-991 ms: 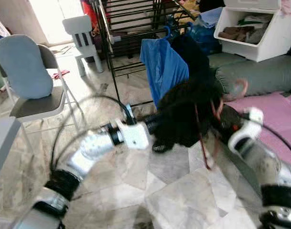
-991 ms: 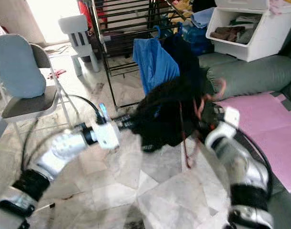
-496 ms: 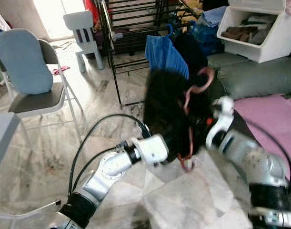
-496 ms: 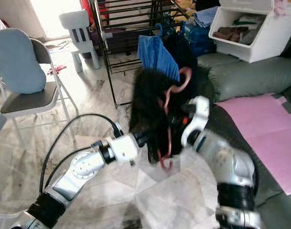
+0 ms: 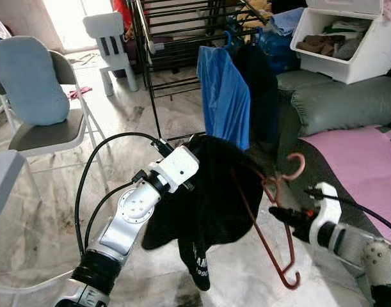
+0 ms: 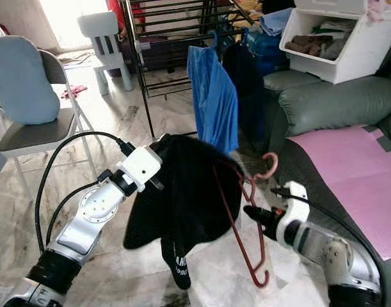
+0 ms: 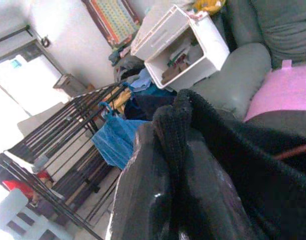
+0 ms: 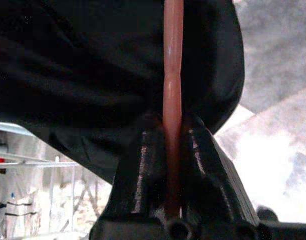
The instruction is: Hang hanger
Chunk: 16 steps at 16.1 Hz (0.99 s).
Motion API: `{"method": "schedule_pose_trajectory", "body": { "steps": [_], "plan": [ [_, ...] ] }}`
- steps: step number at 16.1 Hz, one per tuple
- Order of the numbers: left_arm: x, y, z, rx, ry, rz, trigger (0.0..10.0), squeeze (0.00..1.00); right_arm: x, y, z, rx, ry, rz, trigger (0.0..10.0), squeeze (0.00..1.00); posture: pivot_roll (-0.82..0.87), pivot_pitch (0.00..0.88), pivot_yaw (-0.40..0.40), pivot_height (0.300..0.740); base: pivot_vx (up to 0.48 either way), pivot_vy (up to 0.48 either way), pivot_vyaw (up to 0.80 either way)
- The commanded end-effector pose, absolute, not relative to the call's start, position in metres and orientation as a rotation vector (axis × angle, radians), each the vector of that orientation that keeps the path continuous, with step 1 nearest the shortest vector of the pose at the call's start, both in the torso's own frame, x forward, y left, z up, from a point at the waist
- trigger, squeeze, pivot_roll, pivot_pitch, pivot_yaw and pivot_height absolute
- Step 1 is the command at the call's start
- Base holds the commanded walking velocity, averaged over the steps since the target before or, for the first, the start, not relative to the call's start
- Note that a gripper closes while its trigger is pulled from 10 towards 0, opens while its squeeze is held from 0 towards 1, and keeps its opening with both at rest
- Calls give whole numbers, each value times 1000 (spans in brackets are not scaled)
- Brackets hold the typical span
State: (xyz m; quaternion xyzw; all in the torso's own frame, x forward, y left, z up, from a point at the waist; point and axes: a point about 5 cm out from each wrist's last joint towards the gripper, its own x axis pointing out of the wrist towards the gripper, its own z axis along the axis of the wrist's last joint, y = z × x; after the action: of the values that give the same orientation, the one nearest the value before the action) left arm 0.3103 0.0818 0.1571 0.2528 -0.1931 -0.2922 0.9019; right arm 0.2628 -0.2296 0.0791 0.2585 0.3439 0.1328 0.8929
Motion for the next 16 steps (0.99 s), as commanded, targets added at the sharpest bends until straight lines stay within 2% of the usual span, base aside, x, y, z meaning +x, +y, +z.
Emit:
{"method": "schedule_pose_trajectory", "body": {
  "steps": [1,2,4,5,7,8,11,14,15,16],
  "plan": [
    [312,83,178,508,-478,-574,10000,0,263,-240,76,534,703,215,10000,0,-128,0,13,740,0,0,0],
    [311,84,179,505,-483,-574,10000,0,265,-243,76,558,697,185,10000,0,-128,0,13,740,0,0,0],
    [310,84,174,504,-460,-590,10000,0,271,-231,91,592,630,292,10000,0,-122,0,14,740,0,0,0],
    [299,74,171,425,-451,-709,10000,0,284,-229,106,589,521,307,10000,0,-121,0,15,740,0,0,0],
    [286,62,170,345,-435,-816,10000,0,300,-236,117,594,396,224,10000,0,-120,0,14,740,0,0,0],
    [270,48,162,299,-374,-948,10000,0,320,-236,137,680,241,185,10000,0,-117,0,15,740,0,0,0],
    [261,41,150,240,-268,-1031,10000,0,339,-220,165,733,75,201,10000,0,-109,0,11,740,0,0,0],
    [265,47,147,217,-203,-1046,10000,0,364,-208,187,800,-76,143,10000,0,-100,0,6,740,0,0,0],
    [265,47,145,210,-193,-1042,10000,0,366,-207,190,783,-91,130,10000,0,-99,0,5,740,0,0,0],
    [264,46,143,172,-171,-1027,10000,0,369,-207,194,617,-120,105,10000,0,-100,0,3,740,0,0,0]
  ]
}}
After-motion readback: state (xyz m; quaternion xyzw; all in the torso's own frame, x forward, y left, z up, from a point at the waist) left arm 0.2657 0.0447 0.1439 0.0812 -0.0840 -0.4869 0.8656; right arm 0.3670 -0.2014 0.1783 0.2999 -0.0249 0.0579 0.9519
